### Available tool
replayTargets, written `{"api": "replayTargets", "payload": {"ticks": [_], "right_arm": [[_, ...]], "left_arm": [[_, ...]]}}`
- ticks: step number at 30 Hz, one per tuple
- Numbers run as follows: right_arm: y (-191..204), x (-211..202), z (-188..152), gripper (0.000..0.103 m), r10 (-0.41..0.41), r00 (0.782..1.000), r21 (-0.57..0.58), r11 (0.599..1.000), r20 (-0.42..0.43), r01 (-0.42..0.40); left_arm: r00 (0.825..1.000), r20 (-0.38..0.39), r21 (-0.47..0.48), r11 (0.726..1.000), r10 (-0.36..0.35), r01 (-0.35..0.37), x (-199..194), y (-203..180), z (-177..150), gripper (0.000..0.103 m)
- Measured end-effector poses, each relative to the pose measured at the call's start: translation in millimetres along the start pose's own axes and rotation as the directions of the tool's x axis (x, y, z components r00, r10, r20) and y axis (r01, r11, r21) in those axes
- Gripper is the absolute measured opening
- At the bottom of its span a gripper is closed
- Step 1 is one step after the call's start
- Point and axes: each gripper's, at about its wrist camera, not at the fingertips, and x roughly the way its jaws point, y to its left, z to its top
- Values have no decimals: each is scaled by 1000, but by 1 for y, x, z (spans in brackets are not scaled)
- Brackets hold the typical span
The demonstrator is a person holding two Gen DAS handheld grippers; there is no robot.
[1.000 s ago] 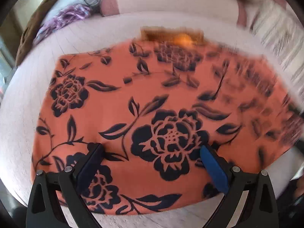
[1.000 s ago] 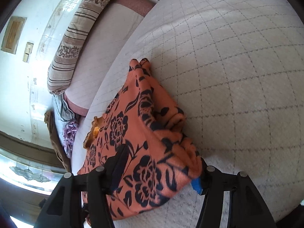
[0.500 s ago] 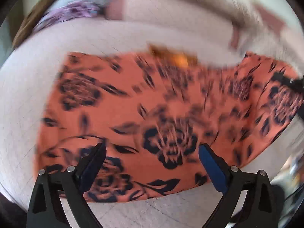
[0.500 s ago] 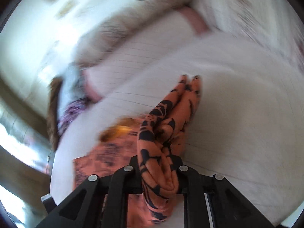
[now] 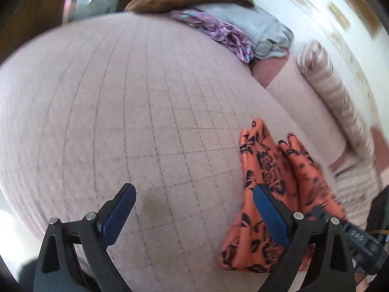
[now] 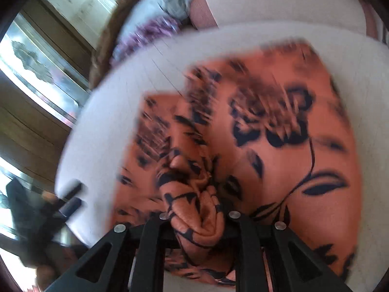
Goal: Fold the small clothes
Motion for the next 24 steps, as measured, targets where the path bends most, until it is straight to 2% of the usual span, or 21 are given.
{"api": "replayTargets", "payload": {"ticks": [1,2,3,5,8,10,11,13,15,16,17,18,21,24], "right_arm": [[6,-11,6,15,-6,1000,-26,1000,26,7],[17,-28,15,15,-8,998,-63,998,69,12],[23,-36,19,15,-2,996,-78,997,89,9],[36,-46,23,15,21,993,-109,994,116,-8],[38,-25,-1,18,35,998,-121,992,54,-29],[26,11,-21,22,-6,999,-97,995,-39,3],[20,22,-30,22,12,999,-86,996,-48,-16],[22,12,-35,27,17,1000,-119,993,17,-15],[25,4,-37,44,38,999,-136,990,7,-37],[24,-1,-40,65,62,998,-135,989,6,-60],[24,-9,-46,72,72,997,-131,989,18,-69],[20,-14,-50,72,81,996,-123,990,38,-75],[6,-24,-58,72,109,993,-92,990,34,-105],[5,-30,-60,72,144,988,-75,987,48,-141]], "left_arm": [[999,18,11,999,-38,38,-5,-2,0,96],[998,39,31,999,-44,43,-8,-6,1,96],[997,51,45,998,-51,49,-9,-6,1,96],[992,54,72,992,-111,107,-17,-10,1,96],[981,-9,69,979,-191,192,-12,-24,10,97],[960,-104,52,963,-259,265,8,-40,20,97],[955,-131,50,961,-265,273,15,-47,22,97],[944,-176,51,955,-278,291,25,-60,26,97],[929,-221,52,947,-298,316,35,-74,27,97],[920,-246,48,944,-306,327,37,-79,27,97],[912,-273,44,943,-306,330,43,-84,25,97],[903,-308,44,944,-300,328,51,-90,22,97],[897,-376,55,961,-230,270,71,-101,17,96],[879,-418,70,957,-229,283,76,-110,12,96]]}}
